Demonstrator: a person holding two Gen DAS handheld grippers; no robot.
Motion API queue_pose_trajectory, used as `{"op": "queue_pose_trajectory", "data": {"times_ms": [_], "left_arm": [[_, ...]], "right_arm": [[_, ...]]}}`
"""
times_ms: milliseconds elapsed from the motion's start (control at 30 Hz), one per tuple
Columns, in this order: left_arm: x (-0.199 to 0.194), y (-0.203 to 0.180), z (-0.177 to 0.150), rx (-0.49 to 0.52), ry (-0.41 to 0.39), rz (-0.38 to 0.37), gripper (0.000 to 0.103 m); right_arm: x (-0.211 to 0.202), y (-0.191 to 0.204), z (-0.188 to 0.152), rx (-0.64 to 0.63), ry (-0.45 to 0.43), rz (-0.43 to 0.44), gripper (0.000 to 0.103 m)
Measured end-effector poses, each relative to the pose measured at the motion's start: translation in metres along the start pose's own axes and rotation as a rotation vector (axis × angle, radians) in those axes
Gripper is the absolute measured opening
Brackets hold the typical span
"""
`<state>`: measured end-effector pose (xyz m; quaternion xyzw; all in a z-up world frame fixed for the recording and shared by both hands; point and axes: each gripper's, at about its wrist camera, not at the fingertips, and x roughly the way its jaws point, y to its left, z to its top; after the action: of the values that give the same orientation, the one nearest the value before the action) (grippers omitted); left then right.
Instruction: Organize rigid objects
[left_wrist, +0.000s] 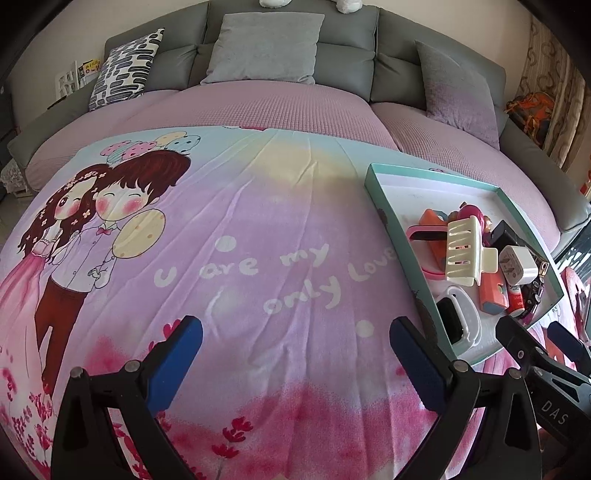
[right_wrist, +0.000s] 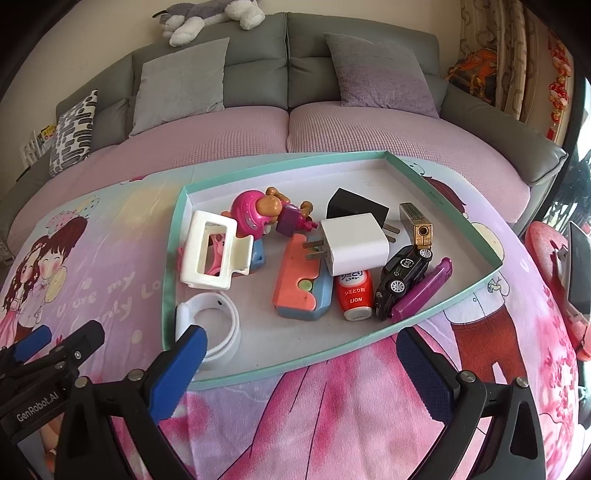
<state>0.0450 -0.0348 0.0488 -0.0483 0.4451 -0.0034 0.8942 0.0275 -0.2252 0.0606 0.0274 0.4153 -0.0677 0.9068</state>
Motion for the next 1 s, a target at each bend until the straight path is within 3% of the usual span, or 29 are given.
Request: {"op": "queue_pose_trajectory", "data": {"times_ms": [167,333,467,667,1000], "left_arm": [[-0.006,0.008,-0.004,-0.005,-0.008,0.019,0.101],[-0.011,0.005,-0.008,0.036,-0.006,0.083,0.101],[-0.016,0.005,-0.012,0.026,-0.003,0.062,0.101],[-0.018,0.012,-0.015,0.000,0.007,0.113,0.101],[-0.016,0.014,-0.013,0.008,0.015,0.126,0.101]], "right_arm": [[-0.006,0.005,-0.005,-0.017,0.008,-0.001,0.103],[-0.010,0.007,-0.010,-0.023,0.014,0.002,0.103],[-0.014,0.007,-0.011,-0.025,0.012,0.005,0.103],[-0.017,0.004,-0.011,-0.018,0.006,0.006,0.103],[-0.013,-0.002,-0.010,-0.005,0.015,0.010,0.103]]}}
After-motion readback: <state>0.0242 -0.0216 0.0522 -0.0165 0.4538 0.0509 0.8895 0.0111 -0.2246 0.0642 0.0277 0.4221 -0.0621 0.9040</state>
